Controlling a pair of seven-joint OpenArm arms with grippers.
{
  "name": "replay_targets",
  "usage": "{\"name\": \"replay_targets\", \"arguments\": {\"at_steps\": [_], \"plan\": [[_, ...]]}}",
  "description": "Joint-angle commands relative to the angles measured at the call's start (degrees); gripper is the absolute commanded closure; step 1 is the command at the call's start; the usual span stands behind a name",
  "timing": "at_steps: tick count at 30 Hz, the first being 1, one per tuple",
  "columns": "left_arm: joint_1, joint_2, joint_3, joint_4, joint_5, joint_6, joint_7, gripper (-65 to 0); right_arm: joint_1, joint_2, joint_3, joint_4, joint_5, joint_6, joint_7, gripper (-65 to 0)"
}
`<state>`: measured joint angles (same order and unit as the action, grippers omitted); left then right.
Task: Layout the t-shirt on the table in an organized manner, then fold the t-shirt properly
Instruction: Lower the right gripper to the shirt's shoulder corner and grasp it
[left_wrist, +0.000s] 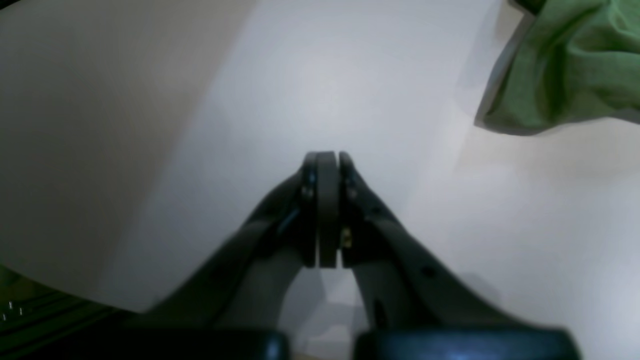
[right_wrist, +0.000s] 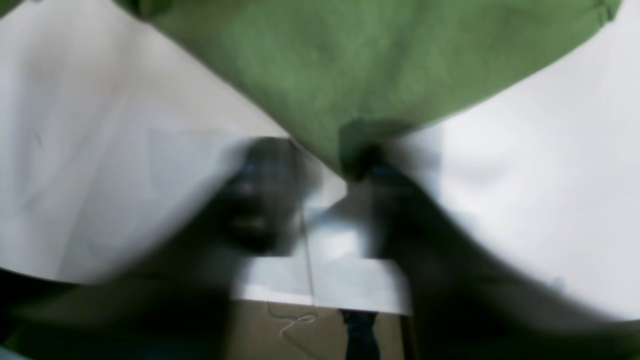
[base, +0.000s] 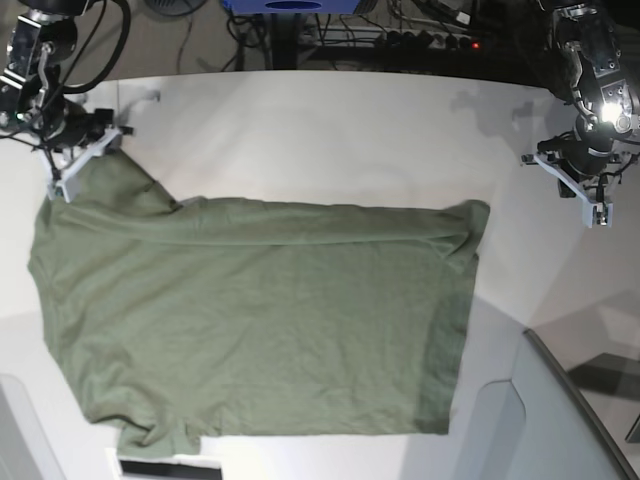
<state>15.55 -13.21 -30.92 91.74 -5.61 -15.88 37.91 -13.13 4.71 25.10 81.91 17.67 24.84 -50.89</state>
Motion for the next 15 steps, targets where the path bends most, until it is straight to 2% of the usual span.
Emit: {"name": "replay_targets", "arguments": {"at_steps": [1, 3, 8, 11, 15], "plan": [[-0.3, -0.8, -0.3, 1.0, -0.1, 0.3, -0.9, 0.0, 0.7, 0.8, 0.1, 2.0, 0.0, 0.3, -0.9, 0.0], [-0.3, -0.8, -0.3, 1.0, -0.1, 0.3, -0.9, 0.0, 0.8, 0.8, 0.2, 5.6, 0.0, 0.3, -3.8, -2.6], [-0.4, -0.8, -0.3, 1.0, -0.1, 0.3, -1.0, 0.0, 4.0, 1.3, 0.1, 12.6, -0.4, 0.3, -11.3, -0.2], [-0.4, -0.8, -0.3, 1.0, -0.1, 0.3, -1.0, 0.0, 9.1, 3.6, -0.1, 11.3, -0.4, 0.3, -15.5, -0.2], [-0.4, -0.8, -0.3, 1.0, -0.1, 0.3, -1.0, 0.0, 16.5, 5.9, -0.3, 4.6, -0.5, 0.2, -16.0, -0.2]]}}
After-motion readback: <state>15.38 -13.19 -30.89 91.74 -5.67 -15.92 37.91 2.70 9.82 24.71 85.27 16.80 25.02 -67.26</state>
